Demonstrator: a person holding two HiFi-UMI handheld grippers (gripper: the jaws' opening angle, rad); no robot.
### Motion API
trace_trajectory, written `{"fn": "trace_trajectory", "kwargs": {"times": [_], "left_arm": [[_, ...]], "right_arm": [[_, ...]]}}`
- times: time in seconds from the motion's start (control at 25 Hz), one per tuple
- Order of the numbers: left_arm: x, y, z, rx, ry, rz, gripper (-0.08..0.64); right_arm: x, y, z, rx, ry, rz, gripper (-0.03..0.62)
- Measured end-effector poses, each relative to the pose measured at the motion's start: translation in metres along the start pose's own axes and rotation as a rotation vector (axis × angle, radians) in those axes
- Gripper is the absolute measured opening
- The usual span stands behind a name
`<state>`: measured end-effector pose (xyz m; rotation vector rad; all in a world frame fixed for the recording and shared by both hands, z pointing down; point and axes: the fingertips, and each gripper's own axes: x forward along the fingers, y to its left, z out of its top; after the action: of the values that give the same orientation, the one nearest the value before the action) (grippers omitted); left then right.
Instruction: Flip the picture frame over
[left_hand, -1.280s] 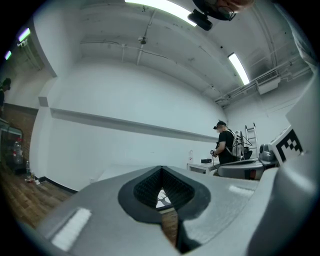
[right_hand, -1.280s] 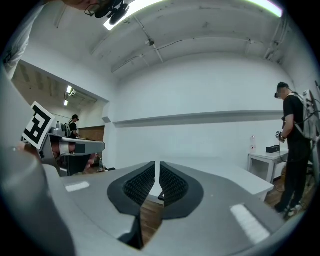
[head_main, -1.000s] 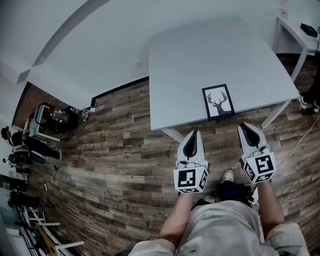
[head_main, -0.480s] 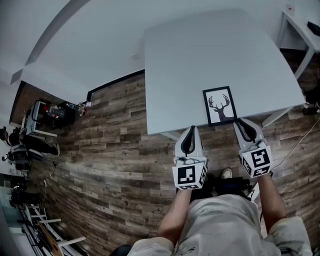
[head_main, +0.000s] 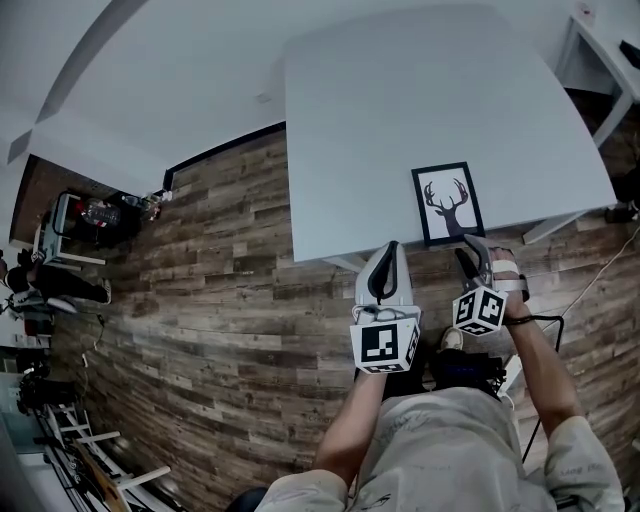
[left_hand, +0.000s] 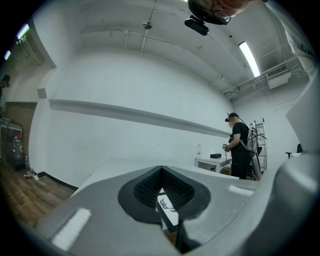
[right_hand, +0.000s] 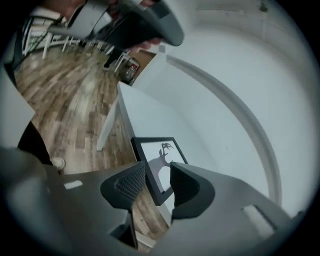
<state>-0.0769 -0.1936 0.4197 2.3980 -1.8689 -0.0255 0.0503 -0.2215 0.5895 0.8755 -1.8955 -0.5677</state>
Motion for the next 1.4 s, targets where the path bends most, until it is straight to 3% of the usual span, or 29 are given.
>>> {"fn": "trace_trajectory", "kwargs": {"times": [0.16, 0.32, 0.56, 0.84, 1.16, 1.4], "left_arm": [[0.002, -0.002, -0.003, -0.002, 0.003, -0.006, 0.0], [-0.001, -0.003, -0.004, -0.004, 0.004, -0.009, 0.0], [-0.002, 0.003, -0.004, -0.006, 0.009, 0.0, 0.0], [-0.002, 0.007, -0.004, -0.011, 0.011, 0.002, 0.0], [-0.003, -0.003, -0.008, -0.02, 0.018, -0.009, 0.0], [-0.007, -0.002, -0.008, -0.013, 0.01, -0.003, 0.0]], "right_arm": [[0.028, 0.012, -0.01, -0.219, 0.094, -0.04, 0.189], [0.042, 0.024, -0.014, -0.31, 0.14, -0.045, 0.204], [0.056, 0.026, -0.019, -0.364, 0.207, -0.071, 0.203], [0.062, 0.03, -0.025, -0.37, 0.237, -0.105, 0.143], [0.057, 0.022, -0.025, -0.395, 0.245, -0.166, 0.119], [0.053, 0.027, -0.025, -0.354, 0.227, -0.157, 0.114]]}}
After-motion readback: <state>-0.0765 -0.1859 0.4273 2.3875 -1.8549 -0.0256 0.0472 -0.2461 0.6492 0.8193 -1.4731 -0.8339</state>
